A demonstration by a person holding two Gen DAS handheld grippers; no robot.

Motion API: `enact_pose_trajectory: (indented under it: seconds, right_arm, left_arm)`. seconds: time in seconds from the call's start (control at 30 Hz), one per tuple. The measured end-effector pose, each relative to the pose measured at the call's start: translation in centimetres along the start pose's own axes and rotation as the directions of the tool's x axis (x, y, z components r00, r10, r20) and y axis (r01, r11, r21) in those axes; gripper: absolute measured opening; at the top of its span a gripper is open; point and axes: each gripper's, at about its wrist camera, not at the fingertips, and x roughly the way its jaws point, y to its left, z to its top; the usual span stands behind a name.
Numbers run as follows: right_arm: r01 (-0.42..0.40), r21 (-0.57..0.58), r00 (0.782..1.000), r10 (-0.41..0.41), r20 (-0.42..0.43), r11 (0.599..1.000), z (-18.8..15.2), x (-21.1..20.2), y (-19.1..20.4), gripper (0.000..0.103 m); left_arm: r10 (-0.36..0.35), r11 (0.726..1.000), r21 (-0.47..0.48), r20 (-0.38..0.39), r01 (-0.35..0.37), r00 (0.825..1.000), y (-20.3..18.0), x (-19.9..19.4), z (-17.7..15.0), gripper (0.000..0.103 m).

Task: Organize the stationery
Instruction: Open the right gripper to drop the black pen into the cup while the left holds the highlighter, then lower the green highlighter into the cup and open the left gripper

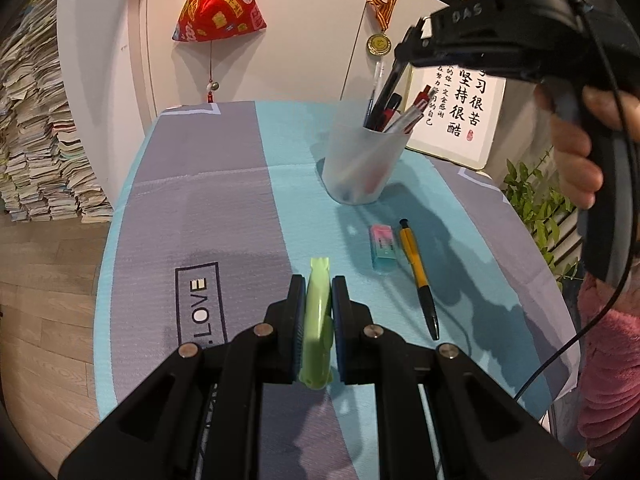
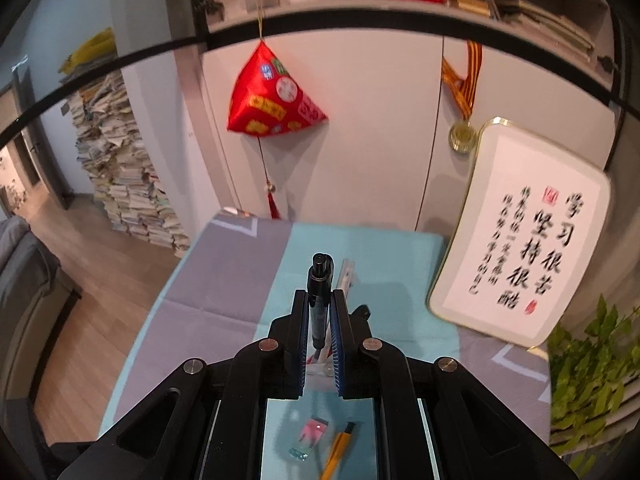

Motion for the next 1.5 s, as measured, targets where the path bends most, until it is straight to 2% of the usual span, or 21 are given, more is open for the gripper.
enact_pose_trajectory:
  seconds: [0.2,0.37,0.5,0.57,0.7,0.8,0.87,0.93,1.03,1.2,1.3,1.5]
  right_arm:
    - [0.016,-0.006,0.999,-0.016,-0.048,1.000,-0.9,2.2,0.1,0.011]
    - [-0.001,0.015,0.998,0.002,-0.057,1.000,-0.8,2.2,-0.2,0.011]
    - [0.017,-0.043,0.997,-0.021,-0.078,0.999,-1.0,2.3,0.4,0.011]
    - [-0.003,-0.031,0.996,0.000,-0.094,1.000,-1.1,2.3,0.3,0.011]
    - [-0.016,0.001,0.998,0.016,-0.060,1.000,-1.5,0.8,-0.7,0.011]
    - [-0.039,0.035,0.999,0.040,-0.027,0.999,-2.3,-0.9,-1.7,0.021]
    - [-0.053,0.054,0.999,0.053,0.007,0.997,-3.2,-2.3,-2.4,0.039]
    - [-0.053,0.058,0.998,0.051,0.026,0.997,-4.5,-3.5,-3.0,0.044]
    - [-0.038,0.061,0.999,0.037,0.011,0.997,-6.4,-4.2,-3.9,0.044]
    - [-0.013,0.098,0.998,0.019,-0.063,0.995,-10.0,-3.7,-6.0,0.044]
    - [-0.009,0.137,0.994,0.023,-0.102,0.990,-11.7,-3.1,-7.5,0.044]
    - [-0.017,0.190,0.992,0.040,-0.118,0.982,-13.3,-3.0,-9.2,0.044]
  left_arm:
    - [-0.002,1.000,-0.003,-0.006,0.002,1.000,0.1,0.3,0.1,0.011]
    - [-0.002,1.000,-0.007,-0.008,0.002,1.000,0.0,0.3,0.2,0.011]
    - [-0.002,1.000,-0.010,-0.006,0.002,1.000,-0.1,0.3,0.4,0.012]
    - [-0.001,1.000,-0.007,-0.001,0.001,1.000,-0.2,0.1,0.6,0.012]
    - [0.005,1.000,0.001,0.019,-0.005,1.000,-0.5,-0.4,1.5,0.012]
    - [0.001,1.000,0.001,0.034,-0.001,0.999,-0.7,-0.6,2.2,0.012]
    - [-0.003,1.000,0.008,0.044,0.002,0.999,-1.0,-0.6,3.0,0.012]
    - [0.000,1.000,0.010,0.054,-0.001,0.999,-1.3,-0.4,3.9,0.012]
    - [0.000,1.000,0.010,0.073,-0.001,0.997,-1.8,-0.1,5.6,0.012]
    - [-0.012,0.999,0.035,0.124,0.008,0.992,-3.2,0.0,8.4,0.012]
    - [-0.029,0.999,0.019,0.148,0.027,0.989,-3.5,0.4,10.3,0.012]
    - [-0.058,0.998,-0.021,0.183,0.063,0.981,-4.5,2.2,13.6,0.012]
